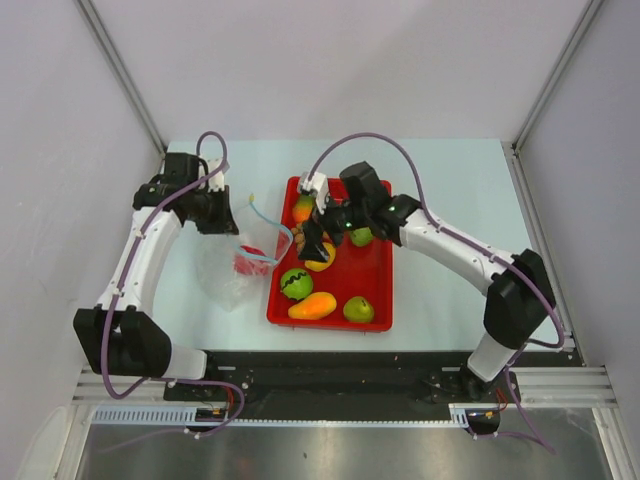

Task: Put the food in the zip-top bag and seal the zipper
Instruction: Place the fake vegetable in the zipper food storage bag, then pick up the fake fruit from the bin, then place the fake fruit in the zipper food storage bag.

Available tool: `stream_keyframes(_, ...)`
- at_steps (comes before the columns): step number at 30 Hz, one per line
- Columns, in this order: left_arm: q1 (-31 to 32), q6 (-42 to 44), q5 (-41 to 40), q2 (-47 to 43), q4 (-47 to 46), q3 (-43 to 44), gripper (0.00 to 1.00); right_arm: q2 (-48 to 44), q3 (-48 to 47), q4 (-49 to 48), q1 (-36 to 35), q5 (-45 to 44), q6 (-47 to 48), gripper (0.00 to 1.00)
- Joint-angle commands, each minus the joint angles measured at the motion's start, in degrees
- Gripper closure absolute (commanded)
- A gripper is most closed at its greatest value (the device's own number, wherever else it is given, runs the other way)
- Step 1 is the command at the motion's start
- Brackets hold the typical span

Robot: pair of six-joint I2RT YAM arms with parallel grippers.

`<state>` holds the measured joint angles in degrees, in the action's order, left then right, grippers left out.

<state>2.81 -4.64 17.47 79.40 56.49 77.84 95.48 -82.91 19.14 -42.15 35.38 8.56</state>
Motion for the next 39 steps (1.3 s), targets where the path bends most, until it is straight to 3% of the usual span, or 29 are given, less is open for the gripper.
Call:
stream_keyframes(1,-0.6,-1.2,1.7,-1.1,-1.6,-0.8,1.00,2.7,2.2,3.5,-2.4,-1.8,10.0,0.00)
stream_keyframes(13,-2.3,-0.7,1.1,-1.7,-1.0,-1.6,1.00,11.8,5.1,-5.6,-9.5,-10.2,10.2,0.00)
stream_keyframes(19,-2.5,-0.4,1.2,-2.3,-1.2,-2.3,1.00,14.7,5.2,-7.0,-9.9,-13.9,9.6,0.03)
stream_keyframes(23,-2.5,-0.1,1.6,-2.7,-1.4,-2.5,1.00,13.6,5.3,-6.2,-8.4,-14.4,9.0,0.18)
stream_keyframes(26,-2.5,0.2,2.2,-2.7,-1.5,-2.3,1.00,10.5,5.3,-4.6,-6.5,-14.1,8.8,0.35)
stream_keyframes(27,-2.5,0.3,2.4,-2.8,-1.6,-2.3,1.00,9.5,5.3,-4.5,-5.9,-13.0,8.0,0.43)
stream_keyframes(30,-2.5,0.8,3.0,-2.8,-1.7,-2.4,1.00,3.1,5.3,-5.2,-3.3,-8.4,5.8,0.52)
stream_keyframes(35,-2.5,0.8,5.7,-2.7,-1.8,-2.3,1.00,-5.3,4.9,-13.4,-1.9,-3.9,-2.8,0.59)
stream_keyframes(39,-2.5,0.4,8.1,-3.2,-1.8,-2.5,1.00,-3.2,2.3,-18.5,-4.5,-4.5,-6.2,0.60)
